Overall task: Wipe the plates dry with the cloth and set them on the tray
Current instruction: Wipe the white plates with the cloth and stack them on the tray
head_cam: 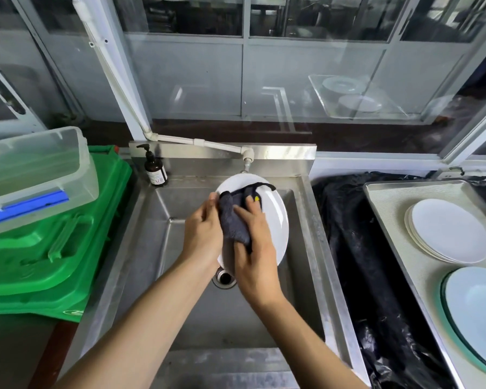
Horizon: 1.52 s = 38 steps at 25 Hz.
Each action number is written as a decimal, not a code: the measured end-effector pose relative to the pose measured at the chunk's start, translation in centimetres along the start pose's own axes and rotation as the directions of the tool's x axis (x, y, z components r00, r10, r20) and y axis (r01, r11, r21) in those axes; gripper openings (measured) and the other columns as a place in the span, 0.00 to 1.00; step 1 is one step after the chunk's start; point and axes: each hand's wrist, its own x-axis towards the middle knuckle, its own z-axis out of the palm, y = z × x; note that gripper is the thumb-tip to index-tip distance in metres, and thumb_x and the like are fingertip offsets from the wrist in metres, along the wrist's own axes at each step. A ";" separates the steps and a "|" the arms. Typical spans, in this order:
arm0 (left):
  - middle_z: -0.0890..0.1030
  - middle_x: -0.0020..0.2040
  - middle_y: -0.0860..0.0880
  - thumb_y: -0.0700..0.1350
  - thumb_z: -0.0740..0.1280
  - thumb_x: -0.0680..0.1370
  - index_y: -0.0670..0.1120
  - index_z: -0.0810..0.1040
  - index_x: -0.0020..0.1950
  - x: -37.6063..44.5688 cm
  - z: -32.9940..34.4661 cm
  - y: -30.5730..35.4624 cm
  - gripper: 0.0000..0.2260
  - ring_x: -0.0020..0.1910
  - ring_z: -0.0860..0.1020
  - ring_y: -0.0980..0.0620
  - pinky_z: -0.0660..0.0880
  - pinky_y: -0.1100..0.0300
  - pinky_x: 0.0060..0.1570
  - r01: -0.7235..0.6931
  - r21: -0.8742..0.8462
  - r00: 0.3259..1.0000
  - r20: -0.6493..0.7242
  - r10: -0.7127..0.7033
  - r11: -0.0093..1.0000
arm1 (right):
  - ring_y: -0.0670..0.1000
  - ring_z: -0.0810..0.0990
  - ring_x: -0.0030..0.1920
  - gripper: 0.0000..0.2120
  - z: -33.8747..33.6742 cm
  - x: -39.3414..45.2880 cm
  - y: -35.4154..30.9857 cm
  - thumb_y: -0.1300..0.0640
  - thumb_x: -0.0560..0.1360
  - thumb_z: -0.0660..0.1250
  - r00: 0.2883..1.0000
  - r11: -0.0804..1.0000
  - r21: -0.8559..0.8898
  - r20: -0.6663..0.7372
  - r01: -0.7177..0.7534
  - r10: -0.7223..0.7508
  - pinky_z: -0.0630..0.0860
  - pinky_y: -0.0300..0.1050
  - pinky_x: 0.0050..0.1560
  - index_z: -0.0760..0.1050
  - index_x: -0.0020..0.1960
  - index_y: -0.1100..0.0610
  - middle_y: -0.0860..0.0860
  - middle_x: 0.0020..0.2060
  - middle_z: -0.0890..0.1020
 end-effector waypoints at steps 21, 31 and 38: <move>0.85 0.39 0.55 0.48 0.63 0.84 0.52 0.80 0.43 -0.3 -0.6 0.7 0.12 0.37 0.83 0.60 0.79 0.65 0.42 0.069 -0.021 0.997 0.040 -0.068 0.997 | 0.54 0.60 0.81 0.19 -3.3 2.1 -0.7 0.63 0.81 0.65 0.978 0.972 -0.167 0.154 0.164 -0.139 0.57 0.56 0.80 0.75 0.72 0.61 0.55 0.78 0.67; 0.84 0.36 0.62 0.58 0.66 0.80 0.54 0.79 0.41 1.0 -1.7 -0.5 0.12 0.36 0.79 0.67 0.75 0.68 0.38 0.098 0.043 0.995 0.019 -0.099 0.994 | 0.54 0.62 0.80 0.19 -2.8 1.6 -0.5 0.65 0.81 0.65 0.978 0.972 -0.173 0.160 0.159 -0.131 0.60 0.57 0.79 0.75 0.71 0.60 0.56 0.78 0.67; 0.83 0.53 0.53 0.65 0.64 0.78 0.52 0.80 0.60 2.1 -1.7 0.3 0.21 0.51 0.80 0.53 0.75 0.60 0.51 0.109 0.135 0.994 -0.031 -0.106 0.985 | 0.53 0.62 0.80 0.18 -2.9 -2.1 1.0 0.57 0.83 0.65 0.971 0.973 -0.159 0.200 0.168 -0.135 0.60 0.56 0.79 0.76 0.71 0.59 0.54 0.77 0.68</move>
